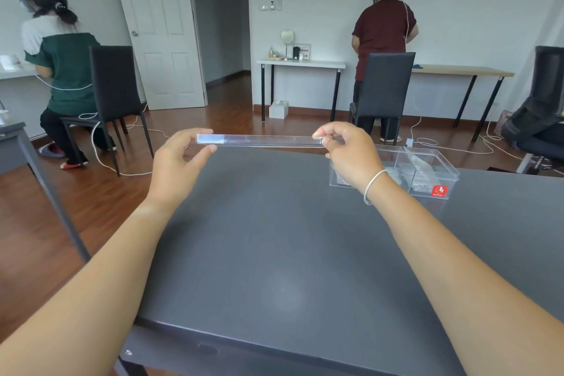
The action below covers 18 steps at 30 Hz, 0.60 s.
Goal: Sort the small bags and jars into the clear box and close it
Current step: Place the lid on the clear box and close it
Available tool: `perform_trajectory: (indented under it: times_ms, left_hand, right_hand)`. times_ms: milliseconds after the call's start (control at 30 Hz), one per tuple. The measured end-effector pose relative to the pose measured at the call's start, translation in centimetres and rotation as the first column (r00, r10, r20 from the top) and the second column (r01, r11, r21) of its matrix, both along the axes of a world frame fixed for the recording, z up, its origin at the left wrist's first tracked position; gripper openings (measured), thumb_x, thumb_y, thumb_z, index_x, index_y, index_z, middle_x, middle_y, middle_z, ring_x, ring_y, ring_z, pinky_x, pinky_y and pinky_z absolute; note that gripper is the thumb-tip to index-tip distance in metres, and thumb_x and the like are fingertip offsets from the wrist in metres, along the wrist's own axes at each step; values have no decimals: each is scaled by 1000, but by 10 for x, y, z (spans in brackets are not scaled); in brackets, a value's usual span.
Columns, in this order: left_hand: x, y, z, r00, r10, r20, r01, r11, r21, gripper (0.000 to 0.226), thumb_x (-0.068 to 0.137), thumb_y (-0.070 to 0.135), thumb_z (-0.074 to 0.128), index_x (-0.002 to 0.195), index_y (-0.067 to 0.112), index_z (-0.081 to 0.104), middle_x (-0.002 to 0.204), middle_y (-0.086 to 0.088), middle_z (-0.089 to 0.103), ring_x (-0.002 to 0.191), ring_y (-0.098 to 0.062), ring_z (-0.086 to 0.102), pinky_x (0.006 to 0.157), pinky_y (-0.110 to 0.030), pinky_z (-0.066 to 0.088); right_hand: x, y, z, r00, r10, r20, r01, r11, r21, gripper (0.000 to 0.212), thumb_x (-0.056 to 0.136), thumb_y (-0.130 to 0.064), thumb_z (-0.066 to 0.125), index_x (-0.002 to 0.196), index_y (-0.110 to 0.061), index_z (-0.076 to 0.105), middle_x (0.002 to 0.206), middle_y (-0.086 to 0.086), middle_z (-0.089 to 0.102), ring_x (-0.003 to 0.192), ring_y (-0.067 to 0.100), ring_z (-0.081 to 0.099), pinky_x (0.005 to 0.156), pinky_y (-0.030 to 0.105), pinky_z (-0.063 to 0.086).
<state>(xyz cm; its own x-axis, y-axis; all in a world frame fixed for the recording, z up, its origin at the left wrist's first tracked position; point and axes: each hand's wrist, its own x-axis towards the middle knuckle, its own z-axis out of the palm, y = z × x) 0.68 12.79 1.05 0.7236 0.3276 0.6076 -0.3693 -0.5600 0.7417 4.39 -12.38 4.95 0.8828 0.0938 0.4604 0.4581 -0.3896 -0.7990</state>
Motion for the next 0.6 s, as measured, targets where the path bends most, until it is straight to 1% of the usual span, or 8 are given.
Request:
perform_trajectory:
  times_ms: [133,233,300,400,433,467,500,600]
  left_hand:
    - [0,-3,1,1000,-16,-3,16,995,-103,21,82,20,64,98,34,63,106,-4,66,102,-27,62,97,-49,47]
    - [-1,-10,4,999,-9,40,14,989,-147,19,82,20,63,96,33,64,90,-2,62,83,-20,55,94,-45,46]
    - [-3,-17,7,997,-28,76,42,980,-192,19,83,18,62,94,32,65,91,-3,64,80,-15,52,91,-41,47]
    - [-6,-28,12,994,-35,101,53,982,-180,11,83,17,61,88,26,65,103,-18,66,80,-10,52,85,-35,44]
    - [-7,-32,14,994,-42,106,61,981,-186,9,83,18,60,86,25,65,100,-20,64,78,-8,50,82,-34,41]
    - [-7,-36,16,992,-50,112,72,977,-201,8,83,18,61,86,25,65,93,-18,62,76,-7,49,81,-32,39]
    - [-7,-41,18,991,-58,123,84,972,-219,9,83,19,61,86,26,65,87,-9,60,76,-8,50,82,-33,40]
    - [-6,-60,23,984,-98,147,135,954,-268,12,83,17,61,87,28,65,83,12,62,82,-13,54,91,-40,47]
  right_hand:
    - [0,-5,3,999,40,9,-40,999,6,26,89,0,46,81,-19,62,87,-4,56,85,14,51,93,45,49]
    - [-1,-10,4,998,60,9,-60,997,51,26,89,-1,46,81,-20,62,80,-15,54,87,15,51,94,47,48]
    - [-4,-15,6,997,72,17,-73,994,85,25,89,-2,47,83,-19,63,83,-16,56,90,15,52,95,47,48]
    - [-11,-27,7,994,83,65,-91,988,126,24,89,-6,49,87,-23,65,94,-10,61,93,11,54,95,46,48]
    - [-13,-32,7,993,81,85,-93,985,147,22,89,-9,51,88,-25,65,95,-10,61,92,8,55,96,45,48]
    - [-14,-38,7,992,78,102,-95,981,171,21,89,-12,52,91,-28,65,94,-12,61,90,6,56,95,44,49]
    - [-15,-44,6,991,74,114,-95,976,194,20,88,-15,54,94,-31,64,93,-13,60,88,5,56,94,43,49]
    - [-16,-65,3,989,52,138,-82,971,226,28,87,-14,56,105,-35,58,97,-11,60,91,8,55,95,44,49]
